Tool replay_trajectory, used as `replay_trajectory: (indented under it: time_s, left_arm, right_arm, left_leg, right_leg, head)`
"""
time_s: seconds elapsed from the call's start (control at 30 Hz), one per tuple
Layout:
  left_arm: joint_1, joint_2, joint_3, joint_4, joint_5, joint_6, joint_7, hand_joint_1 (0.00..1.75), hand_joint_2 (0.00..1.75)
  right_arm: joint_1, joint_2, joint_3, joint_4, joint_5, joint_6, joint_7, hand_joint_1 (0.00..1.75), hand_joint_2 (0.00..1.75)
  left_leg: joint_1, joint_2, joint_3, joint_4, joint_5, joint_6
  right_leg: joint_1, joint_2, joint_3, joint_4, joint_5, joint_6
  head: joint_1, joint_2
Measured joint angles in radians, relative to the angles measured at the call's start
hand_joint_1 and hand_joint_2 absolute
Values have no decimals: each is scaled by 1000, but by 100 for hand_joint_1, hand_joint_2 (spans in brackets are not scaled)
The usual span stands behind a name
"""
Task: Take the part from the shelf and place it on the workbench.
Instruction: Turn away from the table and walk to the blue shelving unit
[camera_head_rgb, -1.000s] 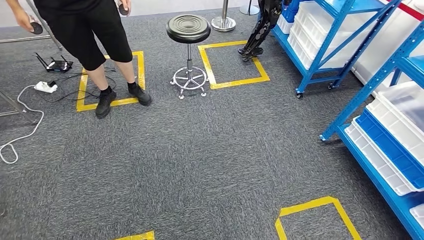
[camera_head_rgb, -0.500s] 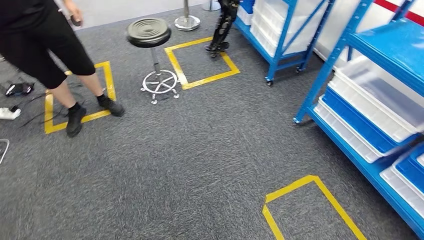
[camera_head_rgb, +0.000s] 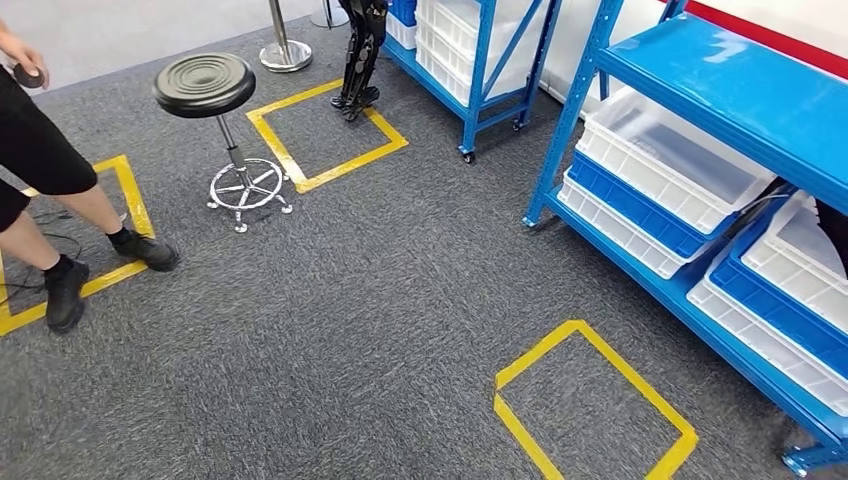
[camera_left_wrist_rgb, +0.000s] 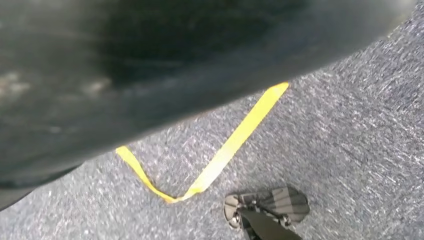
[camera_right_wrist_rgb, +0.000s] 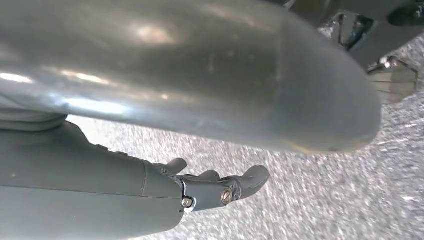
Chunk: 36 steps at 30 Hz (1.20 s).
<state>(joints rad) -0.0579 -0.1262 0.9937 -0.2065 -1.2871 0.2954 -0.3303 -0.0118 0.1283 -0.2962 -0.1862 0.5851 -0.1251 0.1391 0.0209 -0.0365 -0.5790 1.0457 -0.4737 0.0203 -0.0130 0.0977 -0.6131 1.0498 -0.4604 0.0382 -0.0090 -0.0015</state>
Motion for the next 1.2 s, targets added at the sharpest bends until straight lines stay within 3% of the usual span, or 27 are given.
replay_trajectory:
  time_s: [0.07, 0.13, 0.17, 0.2, 0.27, 0.3, 0.37, 0.43, 0.47, 0.53, 0.6, 0.63, 0.67, 0.7, 0.73, 0.8, 0.83, 0.9, 0.93, 0.97, 1.03, 1.1, 1.17, 1.2]
  left_arm:
    - [1, 0, 0, 0, 0, 0, -1, 0, 0]
    - [2, 0, 0, 0, 0, 1, -1, 0, 0]
    - [2, 0, 0, 0, 0, 1, -1, 0, 0]
    - [1, 0, 0, 0, 0, 0, -1, 0, 0]
    - [1, 0, 0, 0, 0, 0, -1, 0, 0]
    - [1, 0, 0, 0, 0, 0, -2, 0, 0]
    - [1, 1, 0, -1, 0, 1, -2, 0, 0]
    - [-2, 1, 0, -1, 0, 1, -3, 0, 0]
    - [-4, 1, 0, -1, 0, 1, -3, 0, 0]
    - [-5, 1, 0, -1, 0, 1, -3, 0, 0]
    - [-3, 1, 0, 0, 0, 1, -3, 0, 0]
    - [-1, 1, 0, 0, 0, 1, -2, 0, 0]
    - [0, 1, 0, 0, 0, 1, -1, 0, 0]
    - [1, 2, 0, 0, 0, 1, 0, 0, 0]
    - [2, 2, 0, 0, 0, 1, 0, 0, 0]
    - [3, 5, 0, 0, 0, 1, 2, 0, 0]
    - [3, 6, 0, 0, 0, 1, 2, 0, 0]
    - [2, 6, 0, 0, 0, 1, 3, 0, 0]
    - [1, 6, 0, 0, 0, 1, 4, 0, 0]
    - [0, 6, 0, 0, 0, 1, 4, 0, 0]
    - [0, 7, 0, 0, 0, 1, 4, 0, 0]
    - [1, 8, 0, 0, -1, 2, 5, 0, 0]
    - [2, 8, 0, 0, -1, 2, 5, 0, 0]
    - [2, 7, 0, 0, -1, 2, 5, 0, 0]
  right_arm:
    - [-4, 0, 0, 0, 1, 0, 1, 0, 0]
    - [-7, 1, 0, 0, 1, 0, 1, 0, 0]
    - [-7, 1, 0, 0, 1, 0, 1, 0, 0]
    - [-5, 1, 0, 0, 1, 0, 2, 0, 0]
    - [-4, 0, 0, 0, 1, 0, 2, 0, 0]
    - [-6, 0, 0, 0, 1, 0, 1, 0, 0]
    - [-10, 1, 0, 0, 3, 0, -1, 0, 0]
    - [-11, 1, 0, 0, 4, 2, -2, 0, 0]
    - [-10, 1, 0, 0, 5, 2, -2, 0, 0]
    - [-8, 2, -1, 0, 6, 3, -2, 0, 0]
    - [-9, 3, -1, 0, 7, 3, -1, 0, 0]
    - [-9, 5, -1, 0, 7, 3, -1, 0, 0]
    - [-9, 5, -1, 0, 7, 3, 0, 0, 0]
    - [-8, 6, -1, 0, 7, 3, 0, 0, 0]
    - [-7, 7, -1, 0, 7, 3, 1, 0, 0]
    - [-6, 8, -1, 0, 7, 4, 2, 0, 0]
    - [-7, 8, -1, 0, 7, 5, 3, 0, 0]
    - [-7, 9, -1, 0, 7, 5, 3, 0, 0]
    - [-5, 9, -1, 0, 7, 5, 3, 0, 0]
    - [-3, 9, -1, 0, 7, 5, 3, 0, 0]
    - [-1, 9, -1, 0, 7, 5, 5, 0, 0]
    - [-5, 9, -1, 0, 8, 5, 5, 0, 0]
    - [-7, 10, -1, 0, 9, 5, 5, 0, 0]
    - [-6, 10, -1, 0, 10, 5, 5, 0, 0]
  left_leg:
    - [-1, 25, 1, -3, 1, 11]
    - [-5, 53, 0, -3, -1, 15]
    - [-6, 67, 0, -3, -2, 15]
    - [-6, 79, 0, -3, -3, 14]
    - [-7, 101, 3, -3, -7, 10]
    - [-10, 111, 6, -2, -10, 4]
    - [-15, 131, 15, -3, -19, -10]
    - [-13, 152, 30, -8, -26, -23]
    - [-10, 151, 36, -6, -32, -30]
    - [-4, 108, 24, 46, -71, -39]
    - [-1, 53, -33, 172, -137, -41]
    - [-1, 41, -66, 234, -160, -41]
    - [-1, 36, -89, 271, -165, -41]
    - [0, 33, -96, 271, -149, -41]
    - [0, 30, -84, 231, -113, -39]
    - [5, -9, -33, 95, -35, -37]
    - [7, -30, -14, 42, -12, -37]
    - [4, -49, -2, 4, -4, -32]
    - [2, -37, -2, 2, -2, -26]
    - [0, -26, -1, -1, 0, -18]
    - [0, -4, 1, -7, 4, -3]
    - [-3, 23, 2, -9, 3, 6]
    - [-6, 53, 2, -9, 1, 10]
    - [-6, 66, 3, -9, -1, 10]
  right_leg:
    - [1, -57, -53, 102, -46, -5]
    - [-1, -82, -118, 223, -91, -5]
    - [-3, -86, -132, 248, -95, 0]
    - [-4, -91, -126, 234, -85, 8]
    - [-6, -121, -58, 107, -40, 24]
    - [-4, -146, -22, 43, -19, 27]
    - [1, -176, 17, -24, 4, 18]
    - [6, -156, 18, -26, 11, 2]
    - [4, -143, 21, -29, 14, -5]
    - [-5, -119, 33, -35, 17, -18]
    - [-7, -96, 36, -35, 18, -27]
    - [-6, -82, 37, -35, 17, -29]
    - [-5, -66, 38, -35, 17, -29]
    - [-4, -49, 40, -34, 16, -30]
    - [-4, -33, 43, -34, 15, -29]
    - [-3, -5, 47, -31, 11, -25]
    - [-1, 7, 45, -29, 9, -21]
    - [-1, 26, 36, -29, 8, -9]
    - [-4, 35, 30, -33, 10, -3]
    - [-7, 30, 25, -31, 10, 3]
    - [-6, -20, 2, 7, -10, 5]
    - [-4, -76, -58, 125, -63, -3]
    - [-4, -87, -120, 243, -103, -2]
    - [-4, -88, -126, 254, -101, 4]
  head:
    - [5, 0]
    - [8, 0]
    - [8, 0]
    - [9, 0]
    - [9, 0]
    - [10, 0]
    - [8, 0]
    - [6, 0]
    - [5, 0]
    - [-1, 0]
    - [-7, 0]
    - [-7, 0]
    - [-7, 0]
    - [-7, 0]
    - [-7, 0]
    - [-8, 0]
    - [-8, 0]
    - [-8, 0]
    - [-8, 0]
    - [-8, 0]
    - [-4, 0]
    - [2, 0]
    - [3, 0]
    - [4, 0]
